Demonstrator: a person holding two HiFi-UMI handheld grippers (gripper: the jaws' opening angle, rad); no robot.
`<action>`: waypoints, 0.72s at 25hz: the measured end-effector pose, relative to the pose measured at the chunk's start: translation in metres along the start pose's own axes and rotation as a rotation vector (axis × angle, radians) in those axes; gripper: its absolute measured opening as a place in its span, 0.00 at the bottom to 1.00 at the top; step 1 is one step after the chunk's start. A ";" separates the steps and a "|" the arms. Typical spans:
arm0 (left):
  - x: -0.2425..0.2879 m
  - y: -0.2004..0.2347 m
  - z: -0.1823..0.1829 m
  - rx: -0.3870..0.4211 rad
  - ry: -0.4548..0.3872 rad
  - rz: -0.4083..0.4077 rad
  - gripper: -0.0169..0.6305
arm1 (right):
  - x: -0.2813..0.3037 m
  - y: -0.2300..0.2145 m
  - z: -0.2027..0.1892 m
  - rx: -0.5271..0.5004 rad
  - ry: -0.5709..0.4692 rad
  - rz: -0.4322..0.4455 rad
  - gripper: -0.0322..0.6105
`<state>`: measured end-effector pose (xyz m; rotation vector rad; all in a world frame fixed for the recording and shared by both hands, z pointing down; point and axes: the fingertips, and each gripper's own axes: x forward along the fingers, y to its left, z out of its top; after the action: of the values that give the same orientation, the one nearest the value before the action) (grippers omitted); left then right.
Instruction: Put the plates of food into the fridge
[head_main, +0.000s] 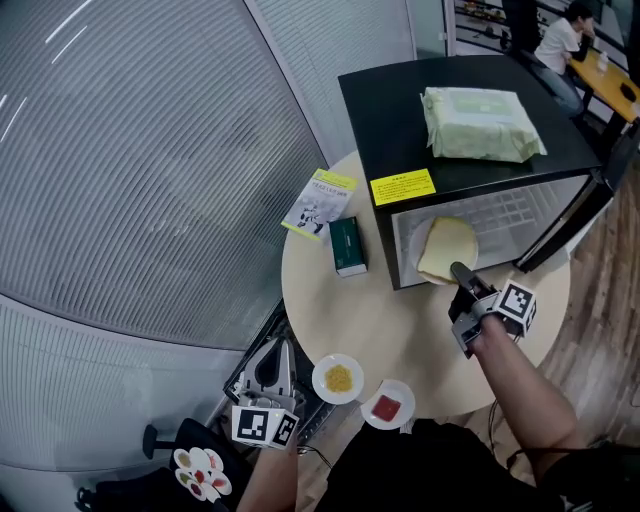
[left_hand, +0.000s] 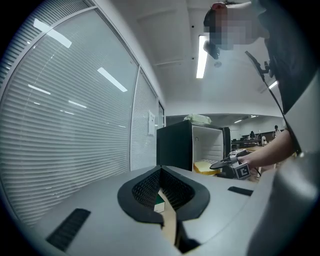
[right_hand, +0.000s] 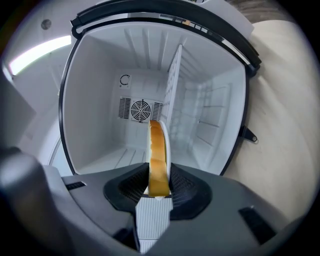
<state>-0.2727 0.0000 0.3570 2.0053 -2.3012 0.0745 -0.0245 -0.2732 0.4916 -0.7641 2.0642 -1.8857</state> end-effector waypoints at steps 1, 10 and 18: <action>0.000 0.004 -0.002 -0.003 0.004 0.004 0.03 | 0.002 -0.001 0.001 0.004 -0.004 -0.003 0.23; 0.006 0.025 -0.010 -0.010 0.024 0.016 0.03 | 0.029 0.003 0.007 0.008 -0.017 -0.019 0.23; 0.005 0.039 -0.017 -0.022 0.036 0.033 0.03 | 0.047 0.009 0.009 0.001 -0.035 -0.026 0.24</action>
<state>-0.3114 0.0021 0.3748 1.9397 -2.3034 0.0862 -0.0613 -0.3057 0.4890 -0.8215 2.0424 -1.8726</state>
